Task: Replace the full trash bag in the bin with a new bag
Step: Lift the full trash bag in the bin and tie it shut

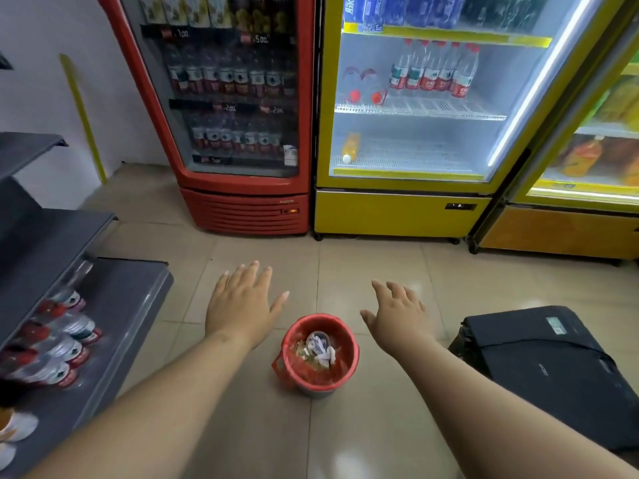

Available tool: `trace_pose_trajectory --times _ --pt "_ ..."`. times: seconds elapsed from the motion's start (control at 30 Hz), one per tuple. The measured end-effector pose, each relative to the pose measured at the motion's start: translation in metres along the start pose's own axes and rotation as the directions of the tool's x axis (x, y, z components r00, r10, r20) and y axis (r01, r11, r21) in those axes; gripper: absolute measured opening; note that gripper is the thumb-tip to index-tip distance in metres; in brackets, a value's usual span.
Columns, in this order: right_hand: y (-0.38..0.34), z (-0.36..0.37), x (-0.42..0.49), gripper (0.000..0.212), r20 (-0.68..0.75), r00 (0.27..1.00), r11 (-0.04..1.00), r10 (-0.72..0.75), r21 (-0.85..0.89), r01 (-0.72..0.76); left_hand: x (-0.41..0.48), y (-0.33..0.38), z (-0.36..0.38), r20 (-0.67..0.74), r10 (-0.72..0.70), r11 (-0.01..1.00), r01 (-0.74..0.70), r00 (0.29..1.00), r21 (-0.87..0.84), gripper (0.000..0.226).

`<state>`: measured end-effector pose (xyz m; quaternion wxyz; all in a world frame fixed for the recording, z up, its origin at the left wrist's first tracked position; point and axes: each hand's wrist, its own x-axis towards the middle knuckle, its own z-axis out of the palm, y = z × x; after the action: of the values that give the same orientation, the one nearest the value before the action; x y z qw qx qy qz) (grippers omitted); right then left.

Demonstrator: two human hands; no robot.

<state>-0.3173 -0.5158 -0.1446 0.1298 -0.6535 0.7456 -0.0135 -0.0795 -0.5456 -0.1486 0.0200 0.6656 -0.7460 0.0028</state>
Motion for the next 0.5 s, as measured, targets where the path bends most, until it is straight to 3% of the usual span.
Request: trace_pose_trajectory --times 0.23,0.5 --pt "0.032 0.085 0.082 0.061 0.034 0.998 0.999 0.047 0.012 -0.048 0.059 0.000 0.099 0.077 -0.008 1.000 0.007 0.997 0.017 0.065" --pt "0.089 0.242 0.166 0.062 0.117 0.992 0.997 0.045 0.056 -0.052 0.095 0.011 0.275 0.129 -0.096 0.995 0.098 0.987 -0.012 0.063"
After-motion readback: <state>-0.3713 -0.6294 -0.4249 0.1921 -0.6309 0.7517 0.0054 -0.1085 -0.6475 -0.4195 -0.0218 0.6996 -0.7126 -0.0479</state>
